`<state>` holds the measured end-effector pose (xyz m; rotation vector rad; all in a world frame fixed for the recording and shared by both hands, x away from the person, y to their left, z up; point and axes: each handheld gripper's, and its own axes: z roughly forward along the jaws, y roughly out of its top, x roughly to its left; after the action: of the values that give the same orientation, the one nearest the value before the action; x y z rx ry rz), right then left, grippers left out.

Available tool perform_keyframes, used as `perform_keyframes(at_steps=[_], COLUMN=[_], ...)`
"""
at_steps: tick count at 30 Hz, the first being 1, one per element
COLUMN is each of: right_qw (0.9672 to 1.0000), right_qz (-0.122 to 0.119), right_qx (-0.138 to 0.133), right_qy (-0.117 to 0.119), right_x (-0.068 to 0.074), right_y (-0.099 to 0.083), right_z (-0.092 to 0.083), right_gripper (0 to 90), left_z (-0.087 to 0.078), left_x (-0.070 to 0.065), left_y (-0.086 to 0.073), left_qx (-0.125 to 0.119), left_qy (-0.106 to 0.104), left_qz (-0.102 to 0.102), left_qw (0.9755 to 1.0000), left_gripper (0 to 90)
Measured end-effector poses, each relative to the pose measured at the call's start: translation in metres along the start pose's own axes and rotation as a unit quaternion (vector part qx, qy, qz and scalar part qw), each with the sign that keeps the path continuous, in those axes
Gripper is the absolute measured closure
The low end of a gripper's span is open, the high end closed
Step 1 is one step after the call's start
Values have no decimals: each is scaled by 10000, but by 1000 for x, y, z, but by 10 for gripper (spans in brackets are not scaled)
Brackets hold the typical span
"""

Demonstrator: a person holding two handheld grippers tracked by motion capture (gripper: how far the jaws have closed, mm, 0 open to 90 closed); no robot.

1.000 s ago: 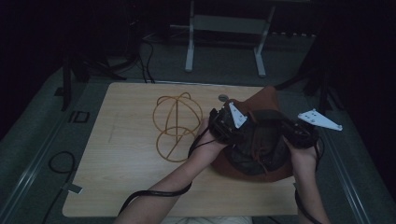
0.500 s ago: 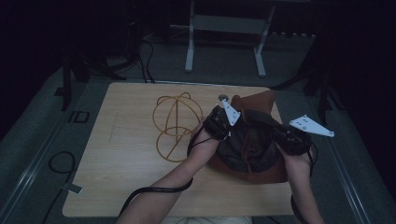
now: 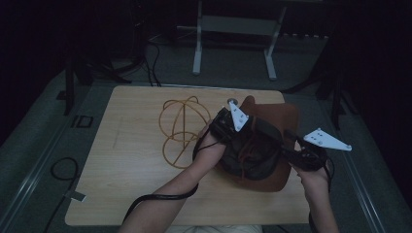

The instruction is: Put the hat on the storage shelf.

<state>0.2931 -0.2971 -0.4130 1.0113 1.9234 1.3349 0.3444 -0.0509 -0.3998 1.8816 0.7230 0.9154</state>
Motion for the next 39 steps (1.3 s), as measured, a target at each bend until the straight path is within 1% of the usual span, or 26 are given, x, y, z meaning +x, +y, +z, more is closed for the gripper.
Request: perform_keyframes(at_steps=[3, 5, 8, 11, 12, 14, 15, 16, 17, 18, 19, 20, 23, 25, 27, 29, 30, 31, 32, 33, 34, 35, 36, 37, 38, 39], right_qw=[9998, 9997, 9994, 9992, 9992, 9995, 9997, 9998, 9999, 10000, 9998, 9998, 9993, 9994, 9995, 9996, 9997, 9997, 9998, 10000, 9999, 9997, 9993, 9987, 9981, 9974], right_qz=[-99, -117, -209, -144, -120, -93, -55, -34, -1, 27, 68, 68, 151, 147, 128, 130, 114, 114, 120, 56, 3, -44, -90, -104, -127, -168], right_qx=[52, 12, 17, -42, -54, -64, -68, -93, -104, -77, -36, -36, -16, -17, 6, 24, 8, 8, 20, -39, -39, -39, -50, -58, -58, -51], right_qy=[139, 203, 285, 369, 374, 302, 248, 191, 106, -7, -173, -173, -332, -321, -298, -234, -198, -198, -137, 58, 165, 255, 372, 492, 593, 695], right_x=[2, 3, 3, -6, -10, -22, -28, -34, -41, -47, -57, -57, -70, -76, -79, -81, -81, -81, -82, -80, -78, -75, -71, -68, -64, -59], right_y=[-4, -6, -8, -11, -11, -14, -16, -18, -20, -22, -25, -25, -28, -29, -29, -28, -28, -28, -27, -26, -26, -26, -26, -26, -26, -26], right_z=[-8, -15, -25, -37, -40, -46, -49, -52, -54, -55, -58, -58, -58, -56, -53, -48, -45, -45, -42, -34, -30, -26, -22, -18, -14, -10], right_gripper=[418, 400, 379, 381, 381, 383, 392, 396, 397, 407, 415, 415, 424, 425, 427, 427, 431, 431, 434, 434, 434, 434, 435, 435, 438, 443], left_z=[-1, -2, -4, -6, -7, -9, -11, -13, -14, -16, -18, -20, -27, -31, -34, -36, -38, -38, -42, -44, -45, -47, -49, -50, -51, -52], left_x=[1, 2, 3, 3, 3, 4, 5, 6, 7, 8, 9, 10, 13, 14, 15, 18, 19, 19, 20, 21, 22, 21, 20, 20, 18, 16], left_y=[1, 2, 2, 1, 0, -1, -2, -3, -4, -5, -6, -7, -12, -15, -18, -20, -21, -21, -23, -24, -25, -25, -25, -25, -24, -23], left_qx=[-29, -71, -121, -139, -187, -249, -314, -376, -421, -434, -494, -561, -658, -706, -767, -901, -965, -965, -1260, -1400, -1587, -1651, -1740, -1880, -1909, -1927], left_qy=[4, 32, 19, -25, -44, -143, -233, -274, -317, -393, -437, -504, -696, -812, -927, -1090, -1128, -1128, -1385, -1541, -1729, -1754, -1887, -2025, -2036, -2081], left_qz=[-16, -55, -34, -63, -79, -132, -162, -135, -109, -139, -141, -85, -59, -38, -50, -20, 9, 9, 60, 84, 115, 180, 190, 187, 222, 270], left_qw=[10000, 10000, 9999, 9999, 9998, 9995, 9991, 9988, 9986, 9982, 9977, 9971, 9954, 9942, 9927, 9900, 9889, 9889, 9823, 9780, 9720, 9704, 9663, 9609, 9600, 9586], left_gripper=[867, 867, 867, 866, 866, 866, 866, 866, 866, 866, 866, 866, 866, 865, 865, 865, 865, 865, 865, 865, 865, 864, 864, 864, 864, 864])
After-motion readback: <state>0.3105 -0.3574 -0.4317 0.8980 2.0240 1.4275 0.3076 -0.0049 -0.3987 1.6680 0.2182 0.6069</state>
